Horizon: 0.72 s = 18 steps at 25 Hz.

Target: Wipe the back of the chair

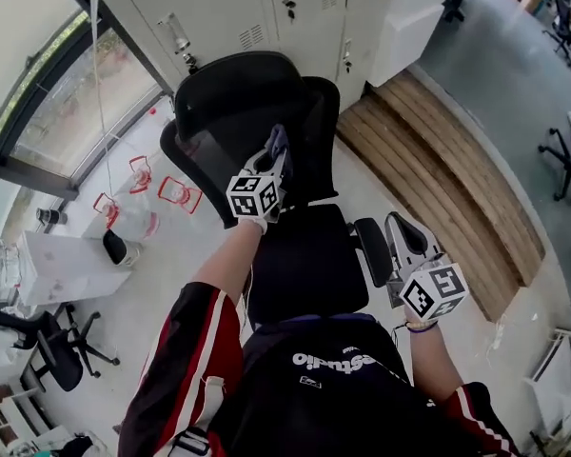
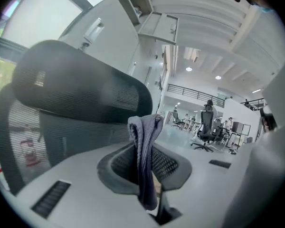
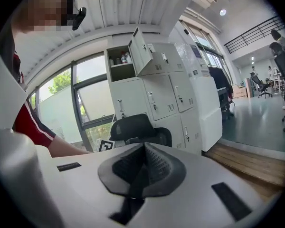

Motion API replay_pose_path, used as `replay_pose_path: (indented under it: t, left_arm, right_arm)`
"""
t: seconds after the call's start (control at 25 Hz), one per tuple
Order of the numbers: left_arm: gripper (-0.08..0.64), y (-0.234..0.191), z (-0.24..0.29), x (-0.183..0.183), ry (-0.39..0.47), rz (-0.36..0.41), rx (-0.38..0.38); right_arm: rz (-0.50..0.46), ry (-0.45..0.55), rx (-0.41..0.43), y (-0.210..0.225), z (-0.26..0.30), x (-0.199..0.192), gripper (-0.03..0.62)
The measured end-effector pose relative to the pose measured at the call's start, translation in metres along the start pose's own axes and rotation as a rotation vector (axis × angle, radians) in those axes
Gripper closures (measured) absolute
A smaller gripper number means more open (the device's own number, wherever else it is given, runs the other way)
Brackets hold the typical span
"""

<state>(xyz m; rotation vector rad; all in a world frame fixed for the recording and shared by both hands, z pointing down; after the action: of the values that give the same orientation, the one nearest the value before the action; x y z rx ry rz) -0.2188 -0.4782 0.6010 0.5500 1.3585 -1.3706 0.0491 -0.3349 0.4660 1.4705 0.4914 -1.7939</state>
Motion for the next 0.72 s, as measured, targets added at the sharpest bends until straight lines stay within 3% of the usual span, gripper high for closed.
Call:
replay_pose_path:
  t: [0.44,0.72]
  left_arm:
    - [0.501,-0.129,-0.168,-0.028,0.071,-0.112,0.291]
    - [0.502,-0.196,-0.211,-0.051,0.066,-0.135,0.394]
  right_arm:
    - [-0.058,-0.068,0.179,-0.088,0.041,-0.018,0.578]
    - [-0.073,-0.116,0.232,-0.115,0.053,-0.030,0.577]
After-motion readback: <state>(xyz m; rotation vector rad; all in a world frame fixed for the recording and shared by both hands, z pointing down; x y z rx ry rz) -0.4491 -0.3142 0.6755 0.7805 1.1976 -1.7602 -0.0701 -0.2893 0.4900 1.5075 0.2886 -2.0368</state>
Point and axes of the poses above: the fingertips, and each gripper's own axes: z forward along the fingers, y to its right, x out of its top, the point moved 2 cm from there along -z, backward along the fingers, and after that the axes turned 7 degrees about -z, right-handed, at the moved point
